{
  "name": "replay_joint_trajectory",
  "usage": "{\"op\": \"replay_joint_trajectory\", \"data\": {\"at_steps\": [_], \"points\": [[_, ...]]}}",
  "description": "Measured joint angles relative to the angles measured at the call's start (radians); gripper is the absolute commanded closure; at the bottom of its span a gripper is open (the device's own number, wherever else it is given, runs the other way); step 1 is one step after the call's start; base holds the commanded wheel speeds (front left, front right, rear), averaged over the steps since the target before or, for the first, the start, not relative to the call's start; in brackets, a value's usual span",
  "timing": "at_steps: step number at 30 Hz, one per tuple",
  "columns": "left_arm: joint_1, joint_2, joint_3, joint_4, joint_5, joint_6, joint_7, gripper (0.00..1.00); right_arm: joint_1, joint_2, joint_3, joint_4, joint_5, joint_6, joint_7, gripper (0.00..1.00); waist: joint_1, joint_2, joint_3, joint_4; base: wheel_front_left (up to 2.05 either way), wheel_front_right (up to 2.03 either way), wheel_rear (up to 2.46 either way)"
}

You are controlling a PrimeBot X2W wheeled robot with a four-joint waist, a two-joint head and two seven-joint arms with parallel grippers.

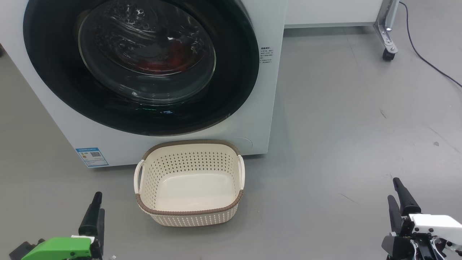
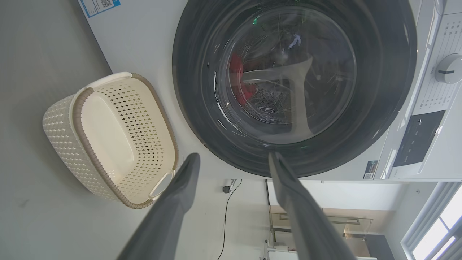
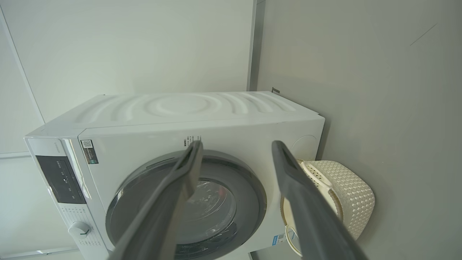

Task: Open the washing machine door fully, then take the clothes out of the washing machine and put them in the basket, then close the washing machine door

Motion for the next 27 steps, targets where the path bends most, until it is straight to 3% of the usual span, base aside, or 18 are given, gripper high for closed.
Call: {"op": "replay_joint_trajectory", "data": {"at_steps": [18,27], "points": [[-0.004,0.019,-0.053,-0.026,0.140,0.000,-0.078,0.00,0.000,-0.047,0.033,-0.016,-0.147,0.000,-0.054,0.00,0.0000,0.0000,0.000,-0.001,0.00,0.00,0.00],[-0.015,0.049,-0.097,-0.026,0.292,0.000,-0.117,0.00,0.000,-0.085,0.062,-0.020,-0.274,-0.002,-0.104,0.00,0.0000,0.0000,-0.001,0.000,0.00,0.00,0.00]]}}
